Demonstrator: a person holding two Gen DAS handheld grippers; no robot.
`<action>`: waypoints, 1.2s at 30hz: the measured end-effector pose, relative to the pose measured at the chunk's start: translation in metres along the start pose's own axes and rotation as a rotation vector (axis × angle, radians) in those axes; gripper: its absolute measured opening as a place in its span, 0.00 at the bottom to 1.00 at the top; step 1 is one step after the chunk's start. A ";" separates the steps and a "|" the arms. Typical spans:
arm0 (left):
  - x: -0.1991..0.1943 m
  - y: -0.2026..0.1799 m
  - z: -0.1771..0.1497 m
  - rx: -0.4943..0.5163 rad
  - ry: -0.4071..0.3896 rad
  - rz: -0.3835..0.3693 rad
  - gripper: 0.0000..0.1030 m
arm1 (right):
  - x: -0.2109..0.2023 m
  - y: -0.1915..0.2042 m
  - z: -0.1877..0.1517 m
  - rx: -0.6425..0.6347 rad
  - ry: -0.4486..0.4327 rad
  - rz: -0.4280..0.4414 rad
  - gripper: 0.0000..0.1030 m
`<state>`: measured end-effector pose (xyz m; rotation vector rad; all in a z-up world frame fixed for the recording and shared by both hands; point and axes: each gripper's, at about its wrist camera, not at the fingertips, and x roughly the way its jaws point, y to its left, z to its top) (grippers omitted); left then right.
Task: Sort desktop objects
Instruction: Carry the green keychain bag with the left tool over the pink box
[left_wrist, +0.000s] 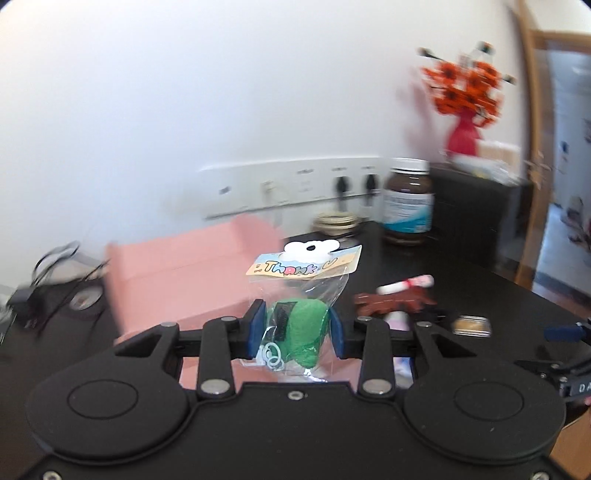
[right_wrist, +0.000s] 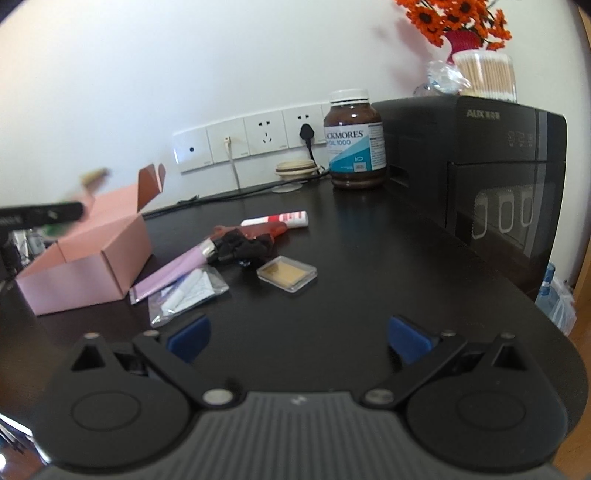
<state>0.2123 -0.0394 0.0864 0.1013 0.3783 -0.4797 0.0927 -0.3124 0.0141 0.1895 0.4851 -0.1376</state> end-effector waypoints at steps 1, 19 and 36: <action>0.000 0.009 0.000 -0.023 0.009 0.015 0.35 | 0.001 0.004 0.000 -0.011 -0.001 -0.005 0.99; 0.044 0.047 -0.007 -0.009 0.260 0.107 0.35 | 0.007 0.019 0.000 -0.058 -0.007 -0.037 0.99; 0.077 0.049 -0.004 -0.037 0.503 0.109 0.38 | 0.003 0.017 -0.002 -0.048 -0.023 -0.006 0.99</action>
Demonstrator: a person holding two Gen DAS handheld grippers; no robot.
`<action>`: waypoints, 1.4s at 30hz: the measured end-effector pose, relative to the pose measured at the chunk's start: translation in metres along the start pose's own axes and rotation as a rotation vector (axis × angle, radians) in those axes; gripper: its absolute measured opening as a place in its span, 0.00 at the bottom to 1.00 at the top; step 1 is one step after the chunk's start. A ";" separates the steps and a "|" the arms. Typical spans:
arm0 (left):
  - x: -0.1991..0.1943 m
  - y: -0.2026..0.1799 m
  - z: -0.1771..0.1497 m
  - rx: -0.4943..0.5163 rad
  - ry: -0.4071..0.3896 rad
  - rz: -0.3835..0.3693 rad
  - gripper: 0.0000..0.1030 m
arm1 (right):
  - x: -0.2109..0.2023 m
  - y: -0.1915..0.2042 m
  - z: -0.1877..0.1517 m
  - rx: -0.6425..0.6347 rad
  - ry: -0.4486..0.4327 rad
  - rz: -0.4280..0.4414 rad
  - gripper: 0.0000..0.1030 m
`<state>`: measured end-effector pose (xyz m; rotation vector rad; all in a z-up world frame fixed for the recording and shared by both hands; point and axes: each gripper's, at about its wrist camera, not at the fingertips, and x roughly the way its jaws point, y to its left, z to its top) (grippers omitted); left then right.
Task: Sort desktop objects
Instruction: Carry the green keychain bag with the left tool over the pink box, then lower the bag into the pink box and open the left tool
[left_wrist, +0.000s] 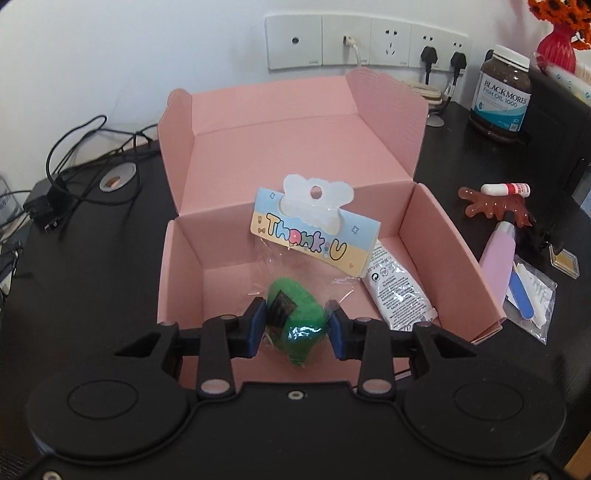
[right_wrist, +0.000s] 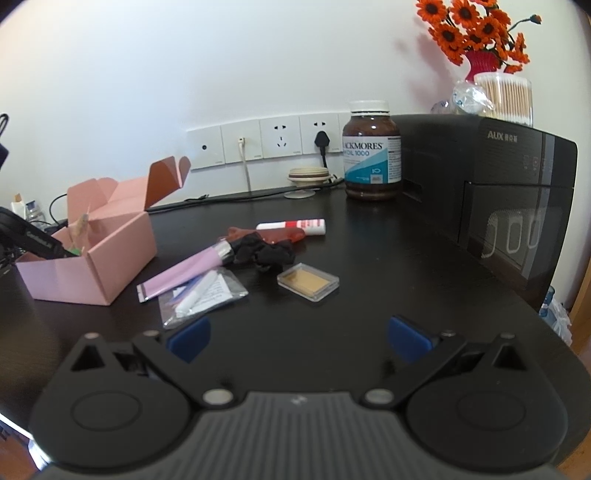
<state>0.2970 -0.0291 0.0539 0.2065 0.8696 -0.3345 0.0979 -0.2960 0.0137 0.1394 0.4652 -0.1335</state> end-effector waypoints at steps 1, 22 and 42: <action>0.000 0.000 0.001 -0.001 0.008 -0.005 0.43 | 0.000 0.000 0.000 0.001 -0.002 0.001 0.99; 0.000 0.006 0.015 -0.148 -0.050 -0.243 0.63 | -0.002 -0.002 0.000 0.008 -0.007 0.014 0.99; 0.013 -0.015 -0.001 -0.025 -0.078 -0.117 0.72 | 0.000 0.003 -0.001 -0.027 0.001 -0.013 0.99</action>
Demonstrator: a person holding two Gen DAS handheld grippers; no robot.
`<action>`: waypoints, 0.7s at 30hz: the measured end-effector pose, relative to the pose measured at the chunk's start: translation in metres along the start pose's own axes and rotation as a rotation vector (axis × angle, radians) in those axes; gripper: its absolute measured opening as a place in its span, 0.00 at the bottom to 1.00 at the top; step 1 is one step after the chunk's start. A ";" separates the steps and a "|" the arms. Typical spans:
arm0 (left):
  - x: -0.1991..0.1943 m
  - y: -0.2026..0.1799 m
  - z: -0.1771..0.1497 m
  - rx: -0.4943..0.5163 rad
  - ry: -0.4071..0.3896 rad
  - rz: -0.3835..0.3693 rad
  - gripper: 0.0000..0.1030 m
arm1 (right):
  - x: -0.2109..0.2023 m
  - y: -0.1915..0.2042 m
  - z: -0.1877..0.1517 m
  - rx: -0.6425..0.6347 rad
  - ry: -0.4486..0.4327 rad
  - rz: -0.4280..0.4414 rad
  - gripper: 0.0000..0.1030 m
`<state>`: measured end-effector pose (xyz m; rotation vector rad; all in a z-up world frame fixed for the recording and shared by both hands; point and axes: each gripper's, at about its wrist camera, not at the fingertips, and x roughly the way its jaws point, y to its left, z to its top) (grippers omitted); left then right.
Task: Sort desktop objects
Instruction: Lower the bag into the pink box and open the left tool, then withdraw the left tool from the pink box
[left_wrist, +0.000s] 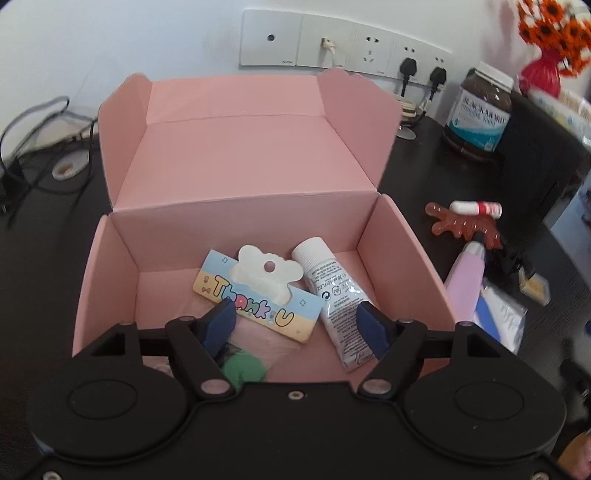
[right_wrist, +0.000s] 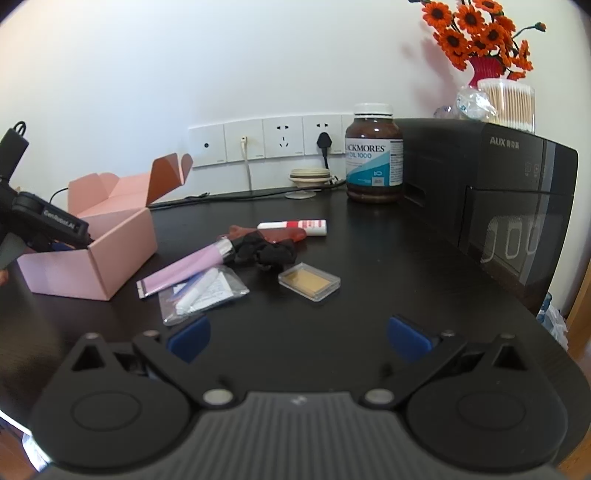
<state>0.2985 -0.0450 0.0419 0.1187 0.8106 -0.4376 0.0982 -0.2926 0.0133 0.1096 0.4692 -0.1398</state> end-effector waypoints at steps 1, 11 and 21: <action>-0.006 -0.002 -0.001 0.019 -0.033 0.004 0.72 | 0.000 0.000 0.000 -0.001 0.000 -0.001 0.99; -0.081 0.048 -0.008 -0.062 -0.351 0.033 0.96 | 0.001 0.006 -0.001 -0.040 0.004 -0.034 0.99; -0.048 0.087 -0.027 -0.114 -0.223 0.166 0.96 | 0.003 0.013 -0.001 -0.080 0.004 -0.077 0.99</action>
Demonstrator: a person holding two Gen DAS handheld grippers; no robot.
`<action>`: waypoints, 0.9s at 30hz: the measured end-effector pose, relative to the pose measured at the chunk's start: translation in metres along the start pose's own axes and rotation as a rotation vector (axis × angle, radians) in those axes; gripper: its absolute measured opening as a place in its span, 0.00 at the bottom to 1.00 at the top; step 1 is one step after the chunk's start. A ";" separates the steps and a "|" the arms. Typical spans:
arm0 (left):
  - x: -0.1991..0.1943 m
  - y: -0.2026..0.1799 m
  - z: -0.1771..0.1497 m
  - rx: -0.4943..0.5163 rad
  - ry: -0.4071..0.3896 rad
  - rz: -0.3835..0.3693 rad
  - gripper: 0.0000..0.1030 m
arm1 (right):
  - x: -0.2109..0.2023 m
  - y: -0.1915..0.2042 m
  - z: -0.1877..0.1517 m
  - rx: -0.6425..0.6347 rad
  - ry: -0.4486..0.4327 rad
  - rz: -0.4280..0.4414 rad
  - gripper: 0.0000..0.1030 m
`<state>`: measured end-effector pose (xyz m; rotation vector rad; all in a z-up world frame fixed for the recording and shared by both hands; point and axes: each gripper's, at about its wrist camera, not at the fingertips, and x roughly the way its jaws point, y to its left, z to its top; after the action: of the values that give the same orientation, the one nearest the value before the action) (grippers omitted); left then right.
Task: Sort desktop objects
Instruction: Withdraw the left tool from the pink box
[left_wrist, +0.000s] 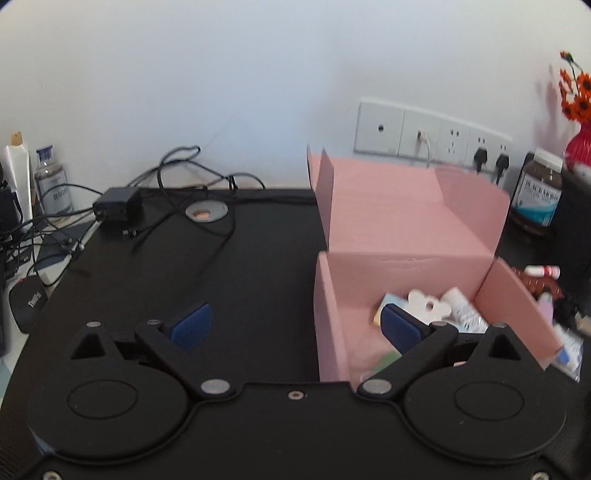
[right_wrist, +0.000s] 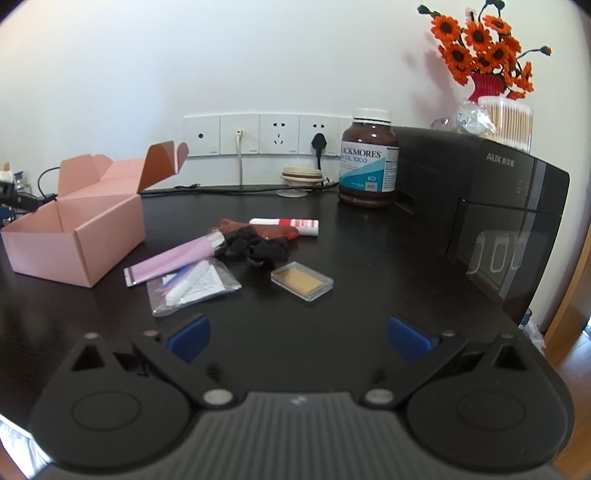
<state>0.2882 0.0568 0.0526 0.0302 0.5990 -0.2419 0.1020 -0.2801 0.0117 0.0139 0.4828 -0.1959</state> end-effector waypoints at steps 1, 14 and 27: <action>0.003 -0.003 -0.002 0.018 0.019 0.008 0.96 | 0.000 0.001 0.000 -0.005 0.001 -0.004 0.99; 0.009 -0.033 -0.013 0.090 0.042 -0.026 0.99 | 0.001 0.001 0.001 -0.006 0.004 -0.005 0.99; 0.010 -0.050 -0.015 0.145 0.015 -0.075 0.99 | 0.000 -0.001 0.000 0.001 0.001 0.010 0.99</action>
<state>0.2764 0.0072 0.0364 0.1499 0.5972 -0.3575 0.1014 -0.2810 0.0120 0.0173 0.4837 -0.1861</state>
